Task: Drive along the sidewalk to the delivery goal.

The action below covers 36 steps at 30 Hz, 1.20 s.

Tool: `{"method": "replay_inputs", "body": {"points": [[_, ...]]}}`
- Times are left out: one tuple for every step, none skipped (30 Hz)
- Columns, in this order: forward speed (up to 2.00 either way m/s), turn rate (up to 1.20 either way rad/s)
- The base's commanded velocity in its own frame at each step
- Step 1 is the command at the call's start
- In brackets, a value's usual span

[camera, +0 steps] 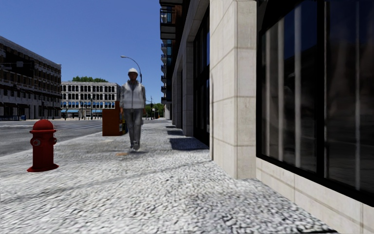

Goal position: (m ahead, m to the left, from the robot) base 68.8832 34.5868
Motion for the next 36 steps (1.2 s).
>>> {"method": "replay_inputs", "body": {"points": [[1.07, 0.0], [1.07, 0.0], [1.07, 0.0], [1.07, 0.0], [1.07, 0.0], [1.07, 0.0], [1.07, 0.0], [1.07, 0.0], [1.07, 0.0], [1.07, 0.0], [1.07, 0.0], [1.07, 0.0], [1.07, 0.0], [1.07, 0.0], [1.07, 0.0], [1.07, 0.0], [1.07, 0.0], [1.07, 0.0], [1.07, 0.0], [1.07, 0.0], [1.07, 0.0], [1.07, 0.0], [1.07, 0.0], [1.07, 0.0], [1.07, 0.0], [1.07, 0.0], [1.07, 0.0], [1.07, 0.0], [1.07, 0.0], [1.07, 0.0], [1.07, 0.0], [1.07, 0.0], [1.07, 0.0], [1.07, 0.0], [1.07, 0.0], [1.07, 0.0]]}}
